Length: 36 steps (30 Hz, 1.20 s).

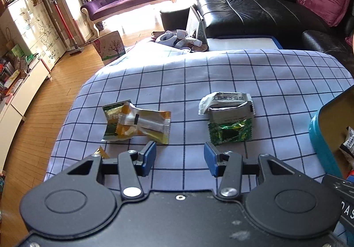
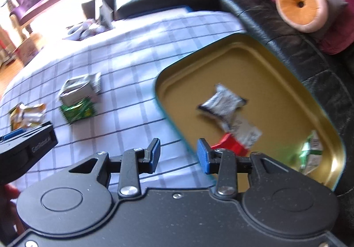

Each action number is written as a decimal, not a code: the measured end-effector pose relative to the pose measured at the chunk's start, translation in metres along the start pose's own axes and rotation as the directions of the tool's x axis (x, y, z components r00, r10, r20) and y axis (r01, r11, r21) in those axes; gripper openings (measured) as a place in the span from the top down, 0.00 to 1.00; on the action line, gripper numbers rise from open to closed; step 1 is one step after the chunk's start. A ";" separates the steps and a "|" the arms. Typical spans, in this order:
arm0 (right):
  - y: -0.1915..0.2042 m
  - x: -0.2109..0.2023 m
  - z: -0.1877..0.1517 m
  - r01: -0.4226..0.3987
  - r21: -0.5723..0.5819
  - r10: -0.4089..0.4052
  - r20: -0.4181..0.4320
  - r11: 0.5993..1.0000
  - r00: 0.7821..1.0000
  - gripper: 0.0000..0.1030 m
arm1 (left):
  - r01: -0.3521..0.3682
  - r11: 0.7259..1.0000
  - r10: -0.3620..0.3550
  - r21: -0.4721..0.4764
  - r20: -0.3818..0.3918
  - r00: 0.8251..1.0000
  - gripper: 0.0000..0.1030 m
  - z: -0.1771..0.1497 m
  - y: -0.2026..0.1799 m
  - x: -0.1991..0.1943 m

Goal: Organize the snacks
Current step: 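Withdraw both open grippers from the tin back over the snack pile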

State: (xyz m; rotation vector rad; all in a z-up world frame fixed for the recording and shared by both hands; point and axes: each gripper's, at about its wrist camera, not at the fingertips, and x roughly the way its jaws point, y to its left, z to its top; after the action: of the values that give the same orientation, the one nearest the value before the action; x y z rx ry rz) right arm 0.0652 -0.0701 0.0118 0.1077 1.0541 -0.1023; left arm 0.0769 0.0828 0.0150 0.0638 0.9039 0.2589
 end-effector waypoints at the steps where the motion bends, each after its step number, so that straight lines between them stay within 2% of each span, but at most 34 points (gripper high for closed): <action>1: 0.005 0.002 -0.001 -0.012 -0.006 0.012 -0.013 1.000 1.000 0.53 | -0.004 1.000 0.004 -0.003 -0.005 1.000 0.52 -0.001 0.004 0.002; 8: 0.038 0.010 -0.007 -0.047 -0.091 0.041 -0.063 0.995 0.997 0.53 | -0.069 0.997 0.068 -0.028 -0.030 0.997 0.51 -0.003 0.030 0.014; 16: 0.069 0.011 -0.013 -0.060 -0.174 0.045 -0.086 0.983 0.995 0.53 | -0.108 0.989 0.103 -0.101 -0.054 0.993 0.51 -0.004 0.065 0.020; 27: 0.097 0.016 -0.016 -0.074 -0.212 0.053 -0.101 0.974 0.993 0.53 | -0.153 0.977 0.140 -0.147 -0.091 0.986 0.51 -0.012 0.101 0.032; 36: 0.116 0.022 -0.019 -0.076 -0.236 0.048 -0.121 0.969 0.991 0.53 | -0.163 0.972 0.143 -0.169 -0.123 0.982 0.51 -0.016 0.119 0.042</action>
State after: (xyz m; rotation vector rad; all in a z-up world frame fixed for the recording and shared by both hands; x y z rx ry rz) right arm 0.0750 0.0467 -0.0121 -0.0739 1.1686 0.0903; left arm 0.0659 0.2073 -0.0080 -0.0473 0.9828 0.4903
